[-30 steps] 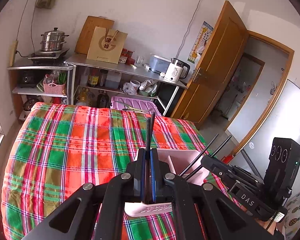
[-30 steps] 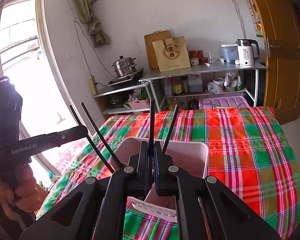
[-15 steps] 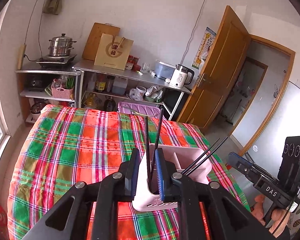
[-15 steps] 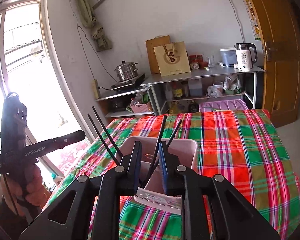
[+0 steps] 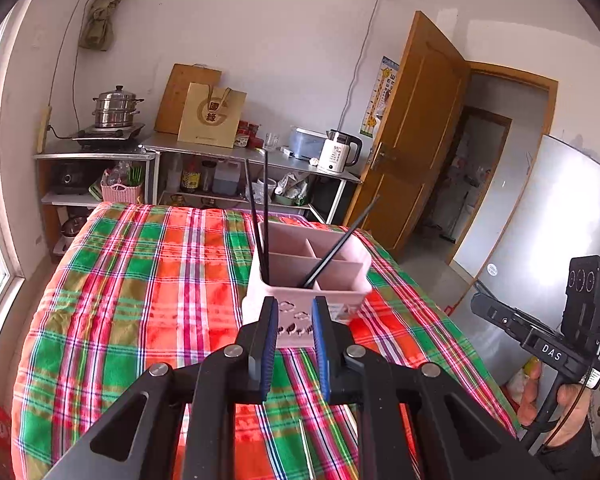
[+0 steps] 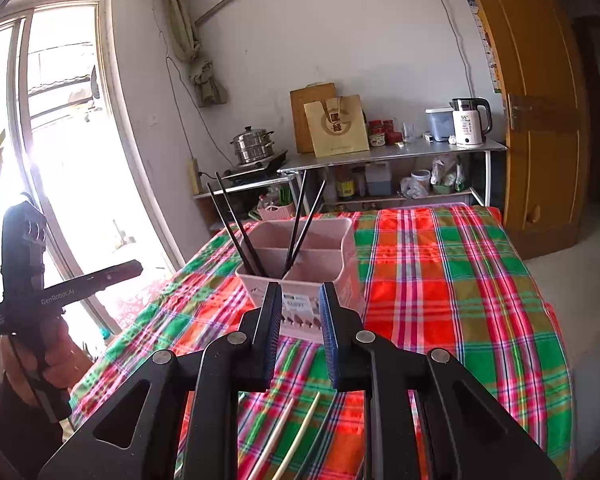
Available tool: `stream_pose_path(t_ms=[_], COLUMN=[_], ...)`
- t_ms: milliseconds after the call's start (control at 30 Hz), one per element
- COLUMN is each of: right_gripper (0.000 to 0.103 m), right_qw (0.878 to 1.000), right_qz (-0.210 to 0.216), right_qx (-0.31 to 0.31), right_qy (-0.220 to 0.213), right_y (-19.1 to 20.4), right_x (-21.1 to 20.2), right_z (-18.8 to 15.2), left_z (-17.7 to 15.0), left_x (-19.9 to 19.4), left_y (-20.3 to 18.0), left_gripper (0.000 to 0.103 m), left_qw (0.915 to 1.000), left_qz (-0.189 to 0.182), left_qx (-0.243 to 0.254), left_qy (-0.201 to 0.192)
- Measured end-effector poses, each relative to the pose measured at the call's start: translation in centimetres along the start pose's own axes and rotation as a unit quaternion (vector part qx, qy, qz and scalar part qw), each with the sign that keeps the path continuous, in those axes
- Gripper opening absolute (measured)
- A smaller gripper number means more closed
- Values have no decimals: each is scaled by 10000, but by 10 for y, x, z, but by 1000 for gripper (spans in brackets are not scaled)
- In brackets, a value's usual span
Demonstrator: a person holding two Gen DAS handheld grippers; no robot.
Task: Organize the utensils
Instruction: 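Open the left tool to release its chopstick while the right tool releases its own, then lower the left tool toward the chopsticks on the cloth while the right tool follows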
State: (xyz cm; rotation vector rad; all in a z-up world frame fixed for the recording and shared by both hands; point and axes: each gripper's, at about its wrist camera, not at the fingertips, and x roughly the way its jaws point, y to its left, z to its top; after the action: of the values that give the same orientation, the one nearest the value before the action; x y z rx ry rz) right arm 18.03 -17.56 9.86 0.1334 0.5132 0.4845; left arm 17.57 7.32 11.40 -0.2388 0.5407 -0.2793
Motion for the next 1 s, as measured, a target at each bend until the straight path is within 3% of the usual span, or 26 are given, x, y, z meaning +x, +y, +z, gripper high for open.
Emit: stream_pose_path(t_ms=[433,667,1000], right_gripper=[20,20,20], right_qw=[9989,9979,9931], right_qz=[-222,-326,-548], right_qx=[120,269,421], right_qy=[387,493,943], right_y=[-11,-26,-52], right_x=[-35,-33,2], right_z=[-64,-74,-86], left_z=[-74,-87,-90], left_x=[-20,-4,47], left_y=[-34,-46,-66], left_gripper=[17,17,17], left_qw=[9990,9971,9892], left_qz=[-276,-412,-758], left_qx=[34,43,-48], left_qy=[357,644,1249])
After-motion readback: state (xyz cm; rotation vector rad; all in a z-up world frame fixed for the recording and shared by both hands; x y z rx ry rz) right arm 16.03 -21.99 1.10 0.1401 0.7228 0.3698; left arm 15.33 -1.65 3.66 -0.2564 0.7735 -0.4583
